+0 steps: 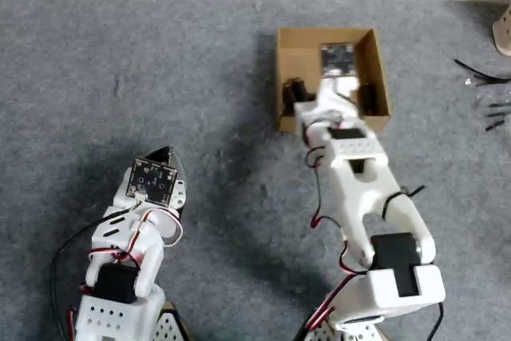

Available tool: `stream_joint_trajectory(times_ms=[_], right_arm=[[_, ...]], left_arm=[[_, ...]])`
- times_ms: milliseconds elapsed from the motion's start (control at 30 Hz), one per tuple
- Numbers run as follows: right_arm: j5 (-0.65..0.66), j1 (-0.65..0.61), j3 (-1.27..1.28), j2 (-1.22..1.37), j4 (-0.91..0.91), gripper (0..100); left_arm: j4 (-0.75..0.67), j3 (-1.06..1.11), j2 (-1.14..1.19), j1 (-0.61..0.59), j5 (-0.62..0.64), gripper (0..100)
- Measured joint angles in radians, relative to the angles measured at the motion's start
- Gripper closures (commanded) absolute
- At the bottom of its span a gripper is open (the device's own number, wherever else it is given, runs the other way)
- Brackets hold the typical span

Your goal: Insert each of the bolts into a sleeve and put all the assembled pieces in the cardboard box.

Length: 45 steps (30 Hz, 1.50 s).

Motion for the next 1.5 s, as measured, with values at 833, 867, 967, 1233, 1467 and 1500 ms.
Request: stream_joint_trajectory(times_ms=[833, 867, 967, 1233, 1467, 1500], right_arm=[[0.000, 0.126, 0.003, 0.000, 0.021, 86.0], [0.000, 0.126, 0.003, 0.000, 0.021, 86.0], [0.002, 0.126, 0.021, -0.009, 0.026, 86.5], [0.003, 0.138, 0.292, -0.350, -0.034, 94.4], [0.003, 0.081, 0.692, -0.779, -0.137, 94.4], [0.003, 0.081, 0.743, -0.839, -0.141, 94.3]], left_arm=[[0.000, 0.000, 0.000, 0.000, 0.000, 97], [0.000, 0.000, 0.000, 0.000, 0.000, 97], [0.000, 0.000, 0.000, 0.000, 0.000, 97], [0.000, 0.000, 0.000, 0.000, 0.000, 97], [0.000, 0.000, 0.000, 0.000, 0.000, 97], [0.000, 0.000, 0.000, 0.000, 0.000, 97]])
